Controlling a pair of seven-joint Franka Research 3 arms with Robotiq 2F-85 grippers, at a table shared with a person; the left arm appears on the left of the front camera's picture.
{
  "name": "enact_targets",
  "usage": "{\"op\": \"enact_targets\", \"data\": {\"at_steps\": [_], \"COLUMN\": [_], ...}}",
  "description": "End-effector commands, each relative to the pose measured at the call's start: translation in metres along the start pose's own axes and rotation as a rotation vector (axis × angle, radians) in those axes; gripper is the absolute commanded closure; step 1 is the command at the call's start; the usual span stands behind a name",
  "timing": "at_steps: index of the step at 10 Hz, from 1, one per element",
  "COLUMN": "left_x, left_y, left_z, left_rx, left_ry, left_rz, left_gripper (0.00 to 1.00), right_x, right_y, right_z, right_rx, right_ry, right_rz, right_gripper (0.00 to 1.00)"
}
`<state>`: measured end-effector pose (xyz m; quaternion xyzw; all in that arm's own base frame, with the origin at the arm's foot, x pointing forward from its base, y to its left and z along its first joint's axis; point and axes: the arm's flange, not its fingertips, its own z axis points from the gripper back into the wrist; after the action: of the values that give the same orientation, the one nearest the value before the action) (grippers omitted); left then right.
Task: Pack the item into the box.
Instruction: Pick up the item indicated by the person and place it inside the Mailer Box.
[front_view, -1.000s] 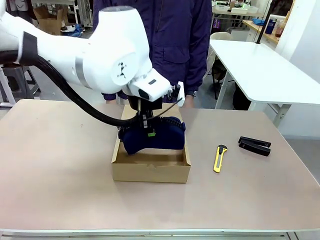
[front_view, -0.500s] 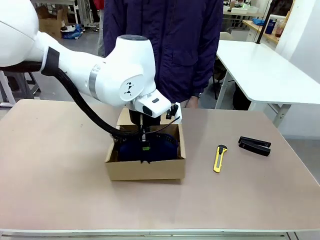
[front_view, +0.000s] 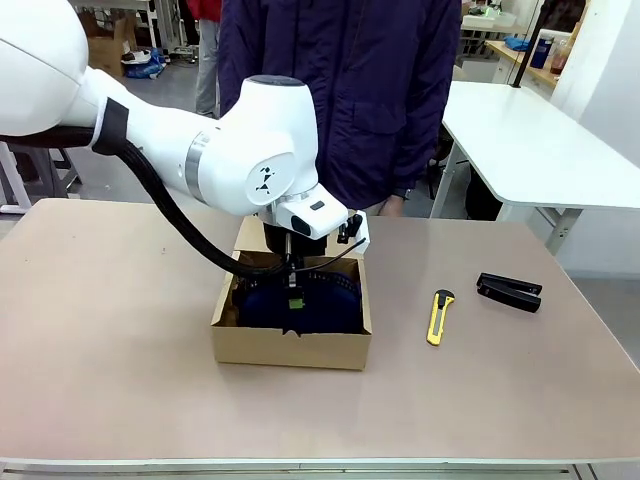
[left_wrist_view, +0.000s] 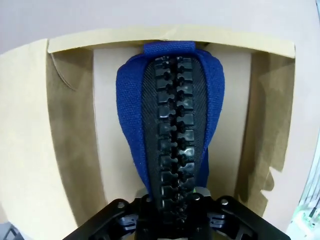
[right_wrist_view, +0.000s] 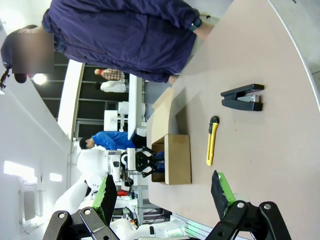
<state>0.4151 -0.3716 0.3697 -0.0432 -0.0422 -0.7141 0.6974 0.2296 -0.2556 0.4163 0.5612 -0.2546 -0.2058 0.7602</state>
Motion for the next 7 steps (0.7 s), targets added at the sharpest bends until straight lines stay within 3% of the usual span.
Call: {"op": "enact_targets", "data": {"at_steps": [1, 2, 7], "left_x": [0.0, 0.0, -0.002], "left_y": [-0.001, -0.002, -0.002], "left_z": [0.008, 0.011, 0.023], "left_rx": [-0.009, 0.0, 0.018], "left_ry": [-0.014, -0.019, -0.047], "left_rz": [0.019, 0.014, 0.02], "left_gripper": [0.15, 0.0, 0.0], "right_x": [0.003, 0.003, 0.003], "right_y": [0.002, 0.002, 0.002], "right_z": [-0.001, -0.001, -0.001], "right_rx": [0.02, 0.02, 0.02], "right_ry": [-0.014, -0.014, -0.014], "right_rz": [0.025, 0.025, 0.025], "right_gripper": [0.0, 0.0, 0.0]}}
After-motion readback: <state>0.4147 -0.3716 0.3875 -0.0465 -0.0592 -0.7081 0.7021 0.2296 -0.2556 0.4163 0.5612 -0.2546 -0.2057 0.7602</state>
